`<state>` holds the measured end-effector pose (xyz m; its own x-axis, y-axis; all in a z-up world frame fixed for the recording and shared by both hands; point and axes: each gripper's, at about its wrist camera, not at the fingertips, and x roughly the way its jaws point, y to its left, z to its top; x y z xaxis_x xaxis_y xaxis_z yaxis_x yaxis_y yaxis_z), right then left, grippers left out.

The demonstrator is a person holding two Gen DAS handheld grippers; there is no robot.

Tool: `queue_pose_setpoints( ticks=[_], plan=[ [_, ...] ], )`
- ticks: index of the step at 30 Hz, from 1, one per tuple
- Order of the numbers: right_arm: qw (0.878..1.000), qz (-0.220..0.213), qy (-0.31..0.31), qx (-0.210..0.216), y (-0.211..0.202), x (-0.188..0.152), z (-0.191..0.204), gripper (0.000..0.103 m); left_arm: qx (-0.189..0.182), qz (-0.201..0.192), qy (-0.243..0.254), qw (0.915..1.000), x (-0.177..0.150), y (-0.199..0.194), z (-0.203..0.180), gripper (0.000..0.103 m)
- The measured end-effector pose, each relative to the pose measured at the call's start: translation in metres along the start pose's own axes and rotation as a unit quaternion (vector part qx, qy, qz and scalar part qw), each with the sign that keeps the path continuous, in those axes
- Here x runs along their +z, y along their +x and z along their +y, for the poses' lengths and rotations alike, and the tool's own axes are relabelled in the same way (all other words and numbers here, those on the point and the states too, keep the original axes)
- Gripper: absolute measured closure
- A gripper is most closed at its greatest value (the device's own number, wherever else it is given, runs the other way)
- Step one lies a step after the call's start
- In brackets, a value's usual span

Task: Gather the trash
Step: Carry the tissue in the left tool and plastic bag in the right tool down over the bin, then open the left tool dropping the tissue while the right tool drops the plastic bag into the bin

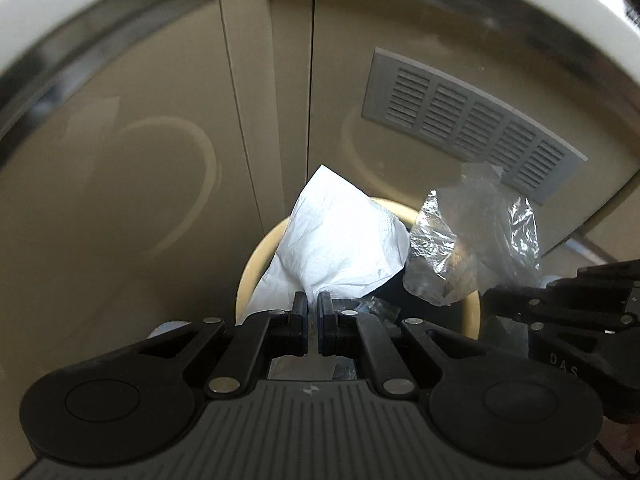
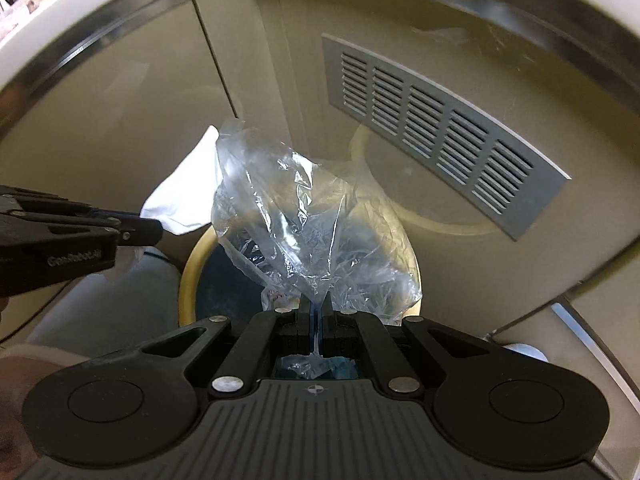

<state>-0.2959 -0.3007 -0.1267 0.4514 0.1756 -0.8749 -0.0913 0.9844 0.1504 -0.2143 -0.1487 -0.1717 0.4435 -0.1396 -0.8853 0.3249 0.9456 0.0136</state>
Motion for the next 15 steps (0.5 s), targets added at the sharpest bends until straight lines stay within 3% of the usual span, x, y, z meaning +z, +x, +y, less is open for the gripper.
queue_pose_setpoints(
  ticks=[15],
  plan=[
    [0.999, 0.053, 0.000, -0.005, 0.048, 0.000, -0.010, 0.101, 0.011, 0.057, 0.014, 0.9982, -0.001, 0.054, -0.003, 0.098]
  ],
)
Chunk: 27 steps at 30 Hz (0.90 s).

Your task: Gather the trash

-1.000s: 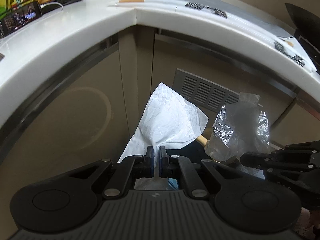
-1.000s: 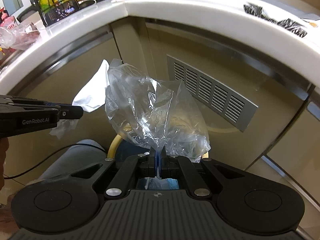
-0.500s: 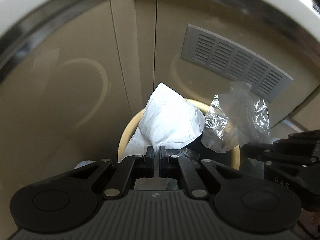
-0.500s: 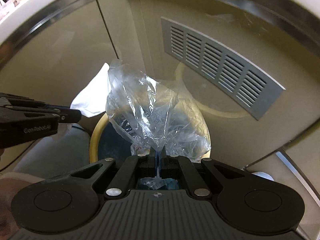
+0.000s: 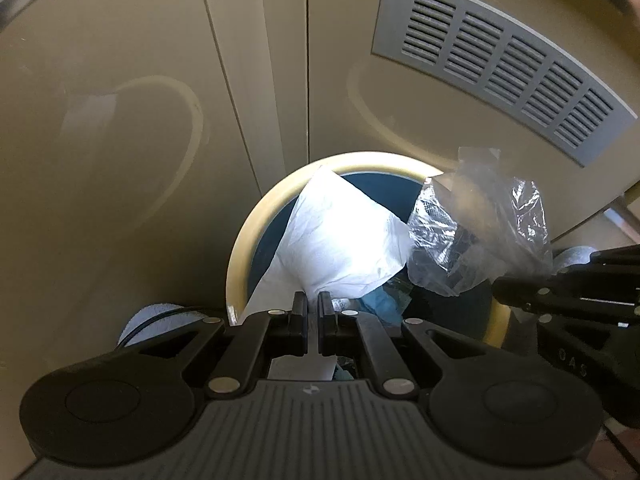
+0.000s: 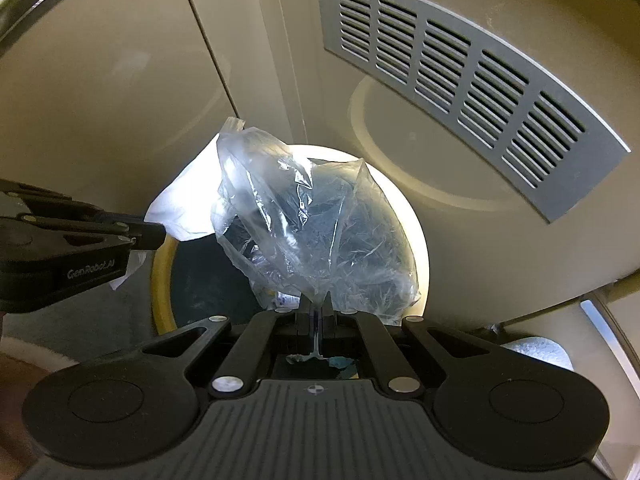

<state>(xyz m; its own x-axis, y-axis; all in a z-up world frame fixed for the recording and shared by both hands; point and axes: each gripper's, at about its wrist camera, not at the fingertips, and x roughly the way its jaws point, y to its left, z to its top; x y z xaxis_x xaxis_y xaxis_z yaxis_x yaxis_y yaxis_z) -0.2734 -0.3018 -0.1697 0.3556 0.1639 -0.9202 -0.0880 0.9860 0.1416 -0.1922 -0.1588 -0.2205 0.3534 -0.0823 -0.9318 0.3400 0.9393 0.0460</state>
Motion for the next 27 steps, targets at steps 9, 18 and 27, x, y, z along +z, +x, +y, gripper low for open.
queue_pose_setpoints(
  ticks=[9, 18, 27],
  plan=[
    [1.000, 0.015, 0.013, -0.007, 0.020, 0.009, -0.003, 0.100, 0.005, 0.026, 0.009, 0.9996, -0.001, 0.020, -0.004, 0.098],
    [1.000, 0.002, 0.025, -0.016, 0.021, 0.011, -0.006, 0.039, 0.033, 0.007, 0.025, 0.9991, 0.003, 0.008, -0.014, 0.005],
    [0.998, -0.030, 0.046, -0.014, -0.020, 0.010, -0.010, 0.020, 0.041, -0.008, 0.019, 0.9990, -0.001, -0.040, -0.011, 0.000]
  ],
)
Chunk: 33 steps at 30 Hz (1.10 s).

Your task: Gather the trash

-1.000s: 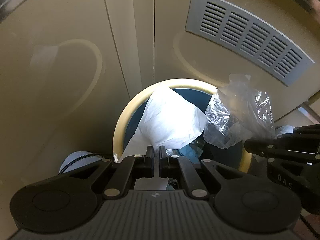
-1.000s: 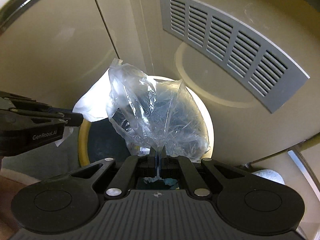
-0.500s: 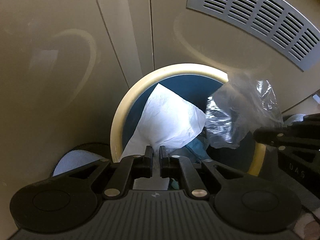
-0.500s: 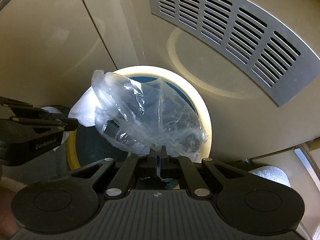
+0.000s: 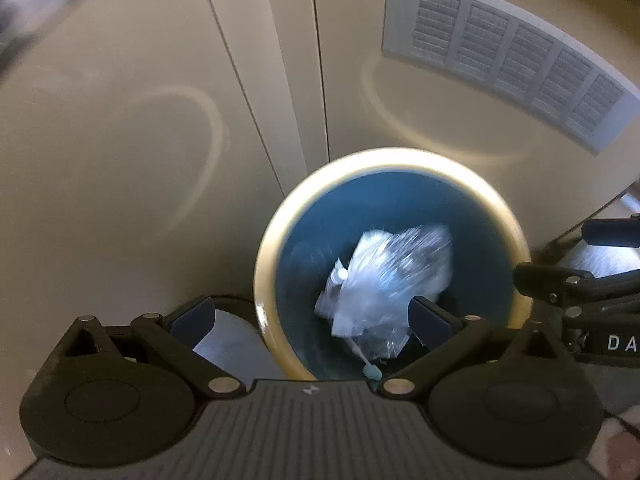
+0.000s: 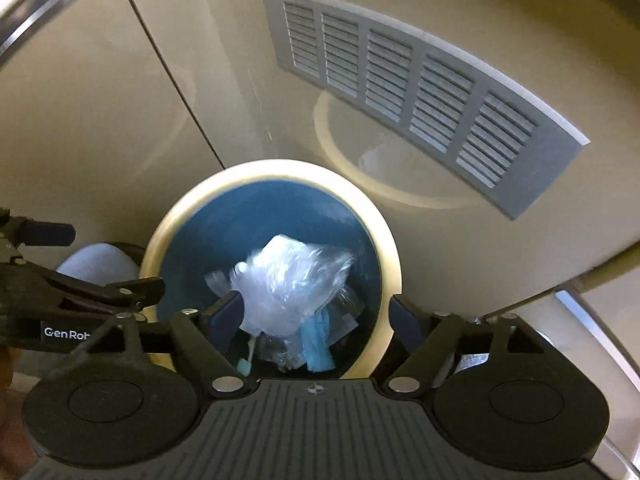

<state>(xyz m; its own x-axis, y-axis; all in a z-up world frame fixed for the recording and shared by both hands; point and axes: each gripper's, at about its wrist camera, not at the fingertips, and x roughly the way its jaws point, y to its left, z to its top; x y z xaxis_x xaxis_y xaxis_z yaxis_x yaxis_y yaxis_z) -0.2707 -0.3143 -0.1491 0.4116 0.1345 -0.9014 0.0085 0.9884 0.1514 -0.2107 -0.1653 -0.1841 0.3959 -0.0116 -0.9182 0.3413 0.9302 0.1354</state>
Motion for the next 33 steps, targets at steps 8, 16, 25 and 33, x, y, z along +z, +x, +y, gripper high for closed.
queue_pose_setpoints(
  ticks=[8, 16, 25, 33],
  plan=[
    [0.996, -0.090, -0.006, 0.002, -0.070, -0.019, 0.011, 0.013, 0.015, -0.060, -0.026, 0.9978, -0.015, -0.078, 0.006, 0.000],
    [0.988, -0.151, -0.034, -0.005, -0.117, -0.053, 0.017, 0.009, 0.005, -0.058, -0.040, 0.9975, -0.034, -0.107, 0.017, 0.000],
    [0.986, -0.157, -0.056, -0.002, -0.131, -0.059, 0.029, 0.006, 0.024, -0.065, -0.043, 0.9966, -0.045, -0.109, 0.013, 0.000],
    [0.989, -0.139, -0.056, -0.005, -0.126, -0.058, 0.030, 0.004, 0.031, -0.061, -0.035, 0.9970, -0.048, -0.108, 0.013, 0.000]
  ],
)
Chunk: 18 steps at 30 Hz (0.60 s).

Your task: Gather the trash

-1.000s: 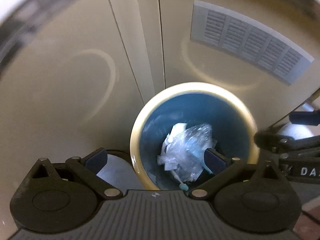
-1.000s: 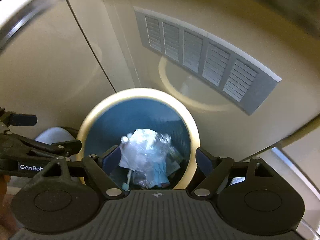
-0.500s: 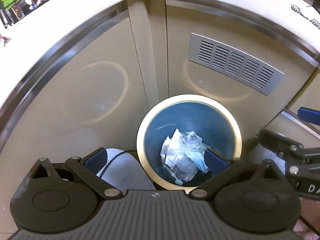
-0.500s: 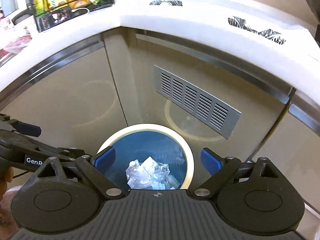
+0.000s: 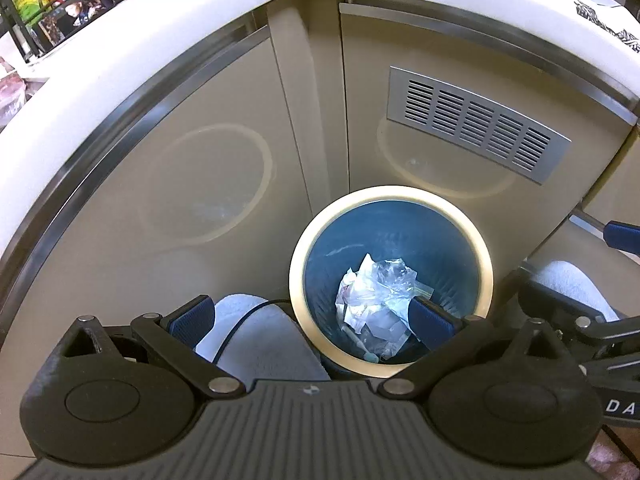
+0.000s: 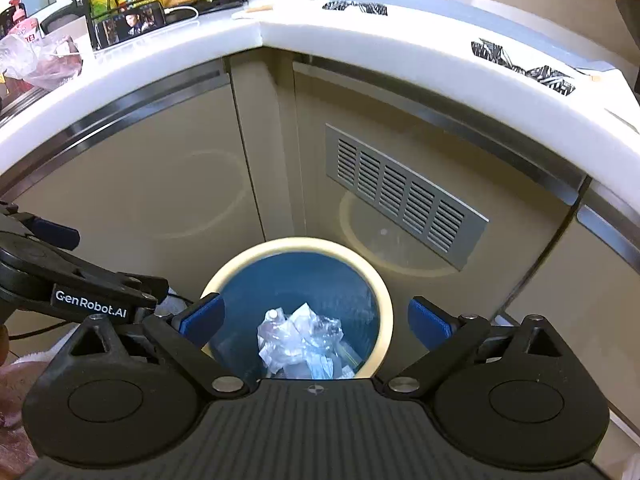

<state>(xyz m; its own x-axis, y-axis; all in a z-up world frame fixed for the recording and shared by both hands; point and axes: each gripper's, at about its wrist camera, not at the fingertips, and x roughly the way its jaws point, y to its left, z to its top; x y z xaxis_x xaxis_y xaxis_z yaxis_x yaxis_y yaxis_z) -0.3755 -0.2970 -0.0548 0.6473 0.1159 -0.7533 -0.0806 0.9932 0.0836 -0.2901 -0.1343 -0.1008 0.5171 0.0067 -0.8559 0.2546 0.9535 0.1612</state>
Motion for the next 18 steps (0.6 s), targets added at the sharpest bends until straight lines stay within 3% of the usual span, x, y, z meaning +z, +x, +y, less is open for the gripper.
queue_pose_setpoints(
  ticks=[5, 11, 18],
  plan=[
    [1.000, 0.009, 0.003, 0.000, 0.005, -0.002, 0.000, 0.004, 0.005, 0.012, 0.002, 0.9999, 0.000, 0.008, -0.001, 0.000],
    [1.000, 0.018, 0.006, 0.004, 0.011, -0.003, -0.002, 0.004, 0.032, -0.021, -0.004, 0.9993, 0.000, 0.003, -0.001, 0.000],
    [0.999, 0.028, 0.019, 0.002, 0.016, -0.004, -0.008, 0.004, 0.054, -0.031, -0.010, 0.9980, 0.003, 0.005, -0.001, 0.000]
  ],
)
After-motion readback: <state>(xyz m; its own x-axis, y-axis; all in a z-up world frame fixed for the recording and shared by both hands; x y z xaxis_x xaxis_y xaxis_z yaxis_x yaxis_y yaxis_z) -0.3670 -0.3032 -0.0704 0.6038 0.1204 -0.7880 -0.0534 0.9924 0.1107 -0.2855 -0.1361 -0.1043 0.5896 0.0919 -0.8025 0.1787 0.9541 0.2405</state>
